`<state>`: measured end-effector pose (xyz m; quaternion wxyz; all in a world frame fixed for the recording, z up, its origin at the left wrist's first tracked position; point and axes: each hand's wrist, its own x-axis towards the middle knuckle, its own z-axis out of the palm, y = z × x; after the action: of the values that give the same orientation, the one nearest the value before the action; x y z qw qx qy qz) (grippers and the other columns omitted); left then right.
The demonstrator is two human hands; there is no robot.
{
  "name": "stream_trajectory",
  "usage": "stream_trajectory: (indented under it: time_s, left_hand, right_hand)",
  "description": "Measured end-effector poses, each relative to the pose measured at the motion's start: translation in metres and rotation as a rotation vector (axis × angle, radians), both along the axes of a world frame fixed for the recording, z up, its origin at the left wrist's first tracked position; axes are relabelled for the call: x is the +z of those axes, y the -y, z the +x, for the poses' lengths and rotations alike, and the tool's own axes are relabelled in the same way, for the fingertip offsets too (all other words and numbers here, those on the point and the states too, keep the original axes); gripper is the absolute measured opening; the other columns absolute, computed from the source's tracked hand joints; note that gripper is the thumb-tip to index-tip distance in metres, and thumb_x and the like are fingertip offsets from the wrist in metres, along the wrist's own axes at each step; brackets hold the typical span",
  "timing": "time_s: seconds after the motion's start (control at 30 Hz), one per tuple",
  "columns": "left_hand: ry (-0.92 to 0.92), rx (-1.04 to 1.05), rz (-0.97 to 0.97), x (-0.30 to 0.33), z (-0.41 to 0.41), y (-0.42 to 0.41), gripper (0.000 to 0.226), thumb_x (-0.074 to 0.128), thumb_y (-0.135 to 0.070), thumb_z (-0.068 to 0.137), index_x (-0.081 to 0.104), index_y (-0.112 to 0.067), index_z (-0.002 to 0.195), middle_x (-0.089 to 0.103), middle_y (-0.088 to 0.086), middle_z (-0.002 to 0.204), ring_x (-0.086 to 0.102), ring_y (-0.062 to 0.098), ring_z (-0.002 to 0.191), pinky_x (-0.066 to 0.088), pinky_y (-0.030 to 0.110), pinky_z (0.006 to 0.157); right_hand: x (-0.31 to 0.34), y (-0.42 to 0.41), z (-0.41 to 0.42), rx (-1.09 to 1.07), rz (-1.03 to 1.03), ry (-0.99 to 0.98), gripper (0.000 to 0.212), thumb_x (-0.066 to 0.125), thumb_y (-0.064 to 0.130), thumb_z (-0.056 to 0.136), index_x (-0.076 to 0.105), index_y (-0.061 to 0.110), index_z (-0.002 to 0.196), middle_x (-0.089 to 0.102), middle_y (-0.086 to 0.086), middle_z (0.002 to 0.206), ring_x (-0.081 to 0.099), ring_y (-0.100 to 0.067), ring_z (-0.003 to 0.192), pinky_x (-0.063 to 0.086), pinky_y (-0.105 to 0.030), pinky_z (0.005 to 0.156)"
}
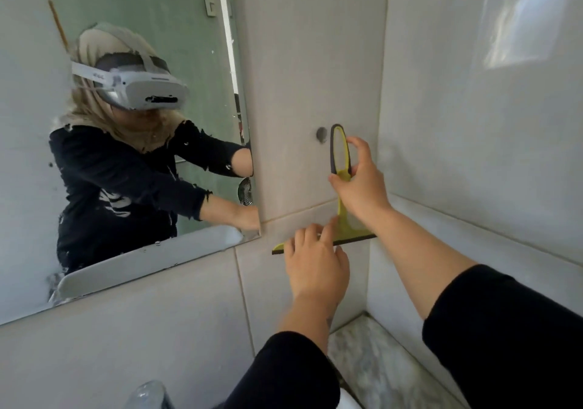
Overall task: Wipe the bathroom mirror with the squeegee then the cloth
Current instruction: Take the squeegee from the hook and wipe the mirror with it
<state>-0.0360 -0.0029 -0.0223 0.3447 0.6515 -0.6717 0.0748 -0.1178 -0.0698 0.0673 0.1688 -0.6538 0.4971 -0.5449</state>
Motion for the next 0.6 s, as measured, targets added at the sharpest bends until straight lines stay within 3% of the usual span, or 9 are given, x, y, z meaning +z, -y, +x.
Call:
stream_trajectory:
  time_s: [0.13,0.27,0.37,0.47,0.53,0.6]
  left_hand:
    - [0.052,0.041,-0.157,0.018,-0.008,-0.019,0.047,0.057,-0.037,0.085,0.052,-0.029,0.131,0.062,-0.004,0.102,0.055,0.022,0.097,0.04,0.038,0.09]
    - [0.071,0.14,-0.286,0.052,-0.004,-0.045,0.035,0.06,-0.046,0.081,0.058,-0.029,0.112,0.063,-0.005,0.095,0.057,0.023,0.092,0.04,0.042,0.095]
    - [0.044,0.223,-0.305,0.084,0.008,-0.069,0.031,0.065,-0.048,0.078,0.058,-0.027,0.1,0.064,-0.007,0.092,0.06,0.023,0.092,0.037,0.048,0.101]
    - [0.051,0.281,-0.32,0.117,0.026,-0.093,0.03,0.067,-0.046,0.077,0.057,-0.027,0.097,0.067,-0.007,0.09,0.062,0.022,0.09,0.034,0.048,0.103]
    - [0.079,0.293,-0.347,0.14,0.041,-0.109,0.027,0.064,-0.043,0.079,0.057,-0.028,0.101,0.067,-0.007,0.092,0.064,0.022,0.09,0.032,0.048,0.104]
    - [0.113,0.302,-0.37,0.163,0.058,-0.129,0.024,0.06,-0.042,0.083,0.058,-0.03,0.104,0.067,-0.008,0.092,0.064,0.021,0.09,0.032,0.047,0.105]
  right_hand:
    - [0.03,-0.024,-0.013,-0.032,0.061,0.025,0.062,0.065,0.014,0.083,0.033,0.031,0.134,0.053,0.001,0.076,0.059,-0.025,0.076,0.053,-0.04,0.073]
    - [0.065,-0.058,-0.01,0.043,0.134,0.149,0.06,0.065,0.014,0.083,0.03,0.032,0.129,0.057,-0.001,0.084,0.062,-0.021,0.075,0.058,-0.049,0.072]
    - [0.092,-0.09,0.003,0.112,0.173,0.232,0.059,0.065,0.012,0.083,0.028,0.029,0.126,0.058,-0.005,0.093,0.062,-0.02,0.075,0.06,-0.045,0.063]
    - [0.12,-0.12,0.019,0.196,0.2,0.338,0.059,0.063,0.005,0.084,0.027,0.028,0.124,0.052,0.001,0.087,0.061,-0.019,0.078,0.059,-0.037,0.05]
    - [0.139,-0.135,0.031,0.251,0.207,0.39,0.059,0.063,0.005,0.084,0.026,0.028,0.123,0.053,-0.001,0.092,0.062,-0.02,0.079,0.06,-0.04,0.053]
    - [0.155,-0.149,0.044,0.251,0.143,0.307,0.061,0.066,0.013,0.083,0.026,0.027,0.127,0.053,-0.009,0.112,0.062,-0.026,0.089,0.059,-0.047,0.07]
